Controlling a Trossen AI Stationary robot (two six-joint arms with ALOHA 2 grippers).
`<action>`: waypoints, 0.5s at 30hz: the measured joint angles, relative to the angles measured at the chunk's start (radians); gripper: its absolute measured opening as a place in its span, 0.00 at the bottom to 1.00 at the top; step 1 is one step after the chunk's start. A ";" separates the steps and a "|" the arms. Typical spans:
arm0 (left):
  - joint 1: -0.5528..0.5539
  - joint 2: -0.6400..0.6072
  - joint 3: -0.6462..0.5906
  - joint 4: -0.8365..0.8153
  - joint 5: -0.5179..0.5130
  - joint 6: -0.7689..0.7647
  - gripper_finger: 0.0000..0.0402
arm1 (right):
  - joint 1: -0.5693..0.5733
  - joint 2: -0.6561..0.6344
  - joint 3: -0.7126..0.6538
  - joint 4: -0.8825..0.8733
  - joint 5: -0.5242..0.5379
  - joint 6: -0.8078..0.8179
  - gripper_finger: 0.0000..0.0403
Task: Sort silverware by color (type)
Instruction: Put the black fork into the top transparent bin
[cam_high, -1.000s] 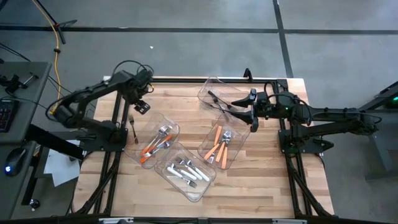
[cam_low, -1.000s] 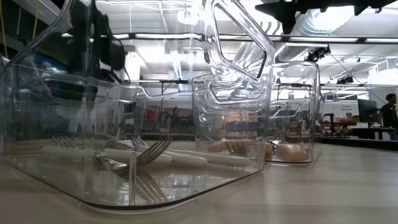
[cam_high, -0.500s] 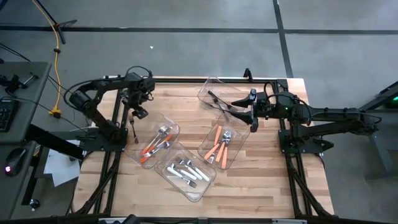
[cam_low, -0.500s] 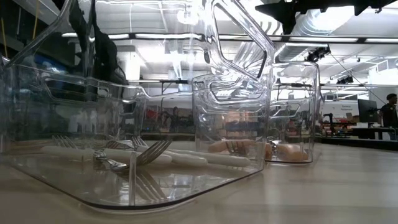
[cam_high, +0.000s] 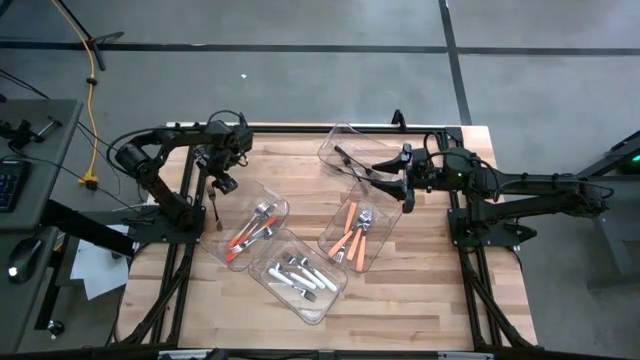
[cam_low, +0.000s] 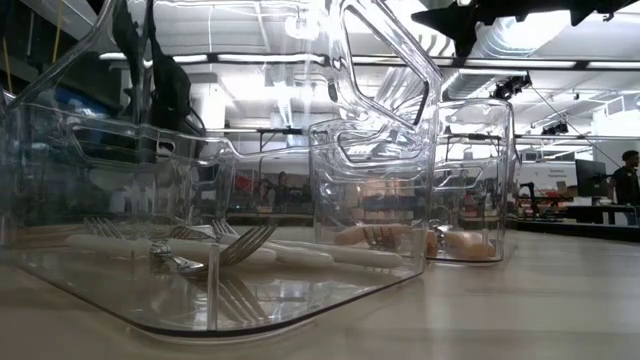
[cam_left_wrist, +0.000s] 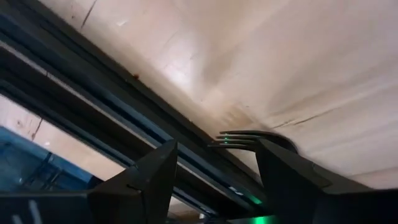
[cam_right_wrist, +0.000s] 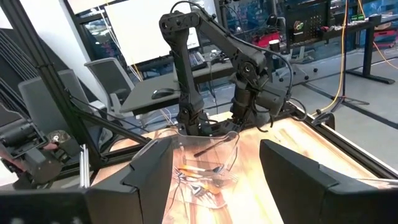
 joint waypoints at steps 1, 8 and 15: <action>-0.006 0.000 -0.004 0.000 -0.006 -0.016 0.52 | 0.000 0.000 0.000 -0.001 0.000 0.000 0.56; -0.052 -0.017 0.010 -0.109 -0.004 -0.083 0.47 | 0.000 0.000 0.000 -0.046 0.000 -0.008 0.56; -0.081 -0.047 0.005 -0.124 0.093 -0.064 0.23 | 0.000 0.000 0.000 -0.061 0.000 -0.001 0.56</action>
